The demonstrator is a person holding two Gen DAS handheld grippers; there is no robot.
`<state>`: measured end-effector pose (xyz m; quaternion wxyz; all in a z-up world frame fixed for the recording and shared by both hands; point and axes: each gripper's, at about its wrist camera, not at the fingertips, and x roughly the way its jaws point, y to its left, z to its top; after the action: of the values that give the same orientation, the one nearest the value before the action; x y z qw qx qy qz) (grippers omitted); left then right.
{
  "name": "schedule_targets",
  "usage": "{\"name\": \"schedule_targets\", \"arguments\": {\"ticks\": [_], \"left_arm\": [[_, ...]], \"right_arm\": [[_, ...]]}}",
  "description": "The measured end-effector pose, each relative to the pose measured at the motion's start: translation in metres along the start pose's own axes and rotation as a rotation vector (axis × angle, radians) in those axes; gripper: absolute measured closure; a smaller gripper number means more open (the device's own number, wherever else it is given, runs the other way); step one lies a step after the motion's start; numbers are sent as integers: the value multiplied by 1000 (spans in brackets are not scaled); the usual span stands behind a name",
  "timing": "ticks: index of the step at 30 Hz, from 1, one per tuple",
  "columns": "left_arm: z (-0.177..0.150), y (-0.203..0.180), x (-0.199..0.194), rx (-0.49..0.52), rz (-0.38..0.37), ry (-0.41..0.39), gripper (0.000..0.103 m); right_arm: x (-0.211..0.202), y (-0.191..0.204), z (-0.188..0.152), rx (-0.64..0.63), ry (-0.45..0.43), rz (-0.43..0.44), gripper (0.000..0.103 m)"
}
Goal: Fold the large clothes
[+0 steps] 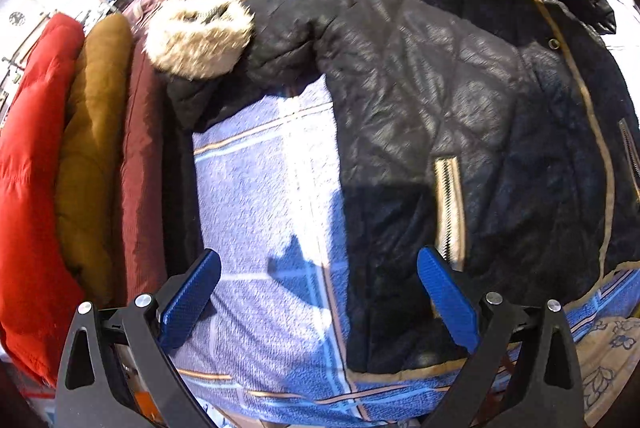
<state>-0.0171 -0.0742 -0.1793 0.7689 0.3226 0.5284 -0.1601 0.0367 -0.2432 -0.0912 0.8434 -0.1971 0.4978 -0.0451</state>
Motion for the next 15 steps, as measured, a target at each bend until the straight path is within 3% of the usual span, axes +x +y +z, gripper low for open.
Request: {"name": "schedule_targets", "arguments": {"ticks": [3,6,8,10,12,15], "left_arm": [[-1,1,4,-9,4,13,6],[3,-2,5,-11,-9,14,6],[8,-5,5,1,-14,7,6],[16,-8,6,19,-15,-3,6],[25,-10,7,32,-12,-13,6],[47,-10,8,41,-15,-30,6]], "right_arm": [[21,30,-2,-17,38,-56,89],[31,53,-11,-115,59,-116,83],[31,75,-21,-232,54,-145,62],[27,91,-30,-333,31,-206,33],[9,91,-38,-336,-5,-156,24],[-22,73,-49,-213,-28,-74,24]]}}
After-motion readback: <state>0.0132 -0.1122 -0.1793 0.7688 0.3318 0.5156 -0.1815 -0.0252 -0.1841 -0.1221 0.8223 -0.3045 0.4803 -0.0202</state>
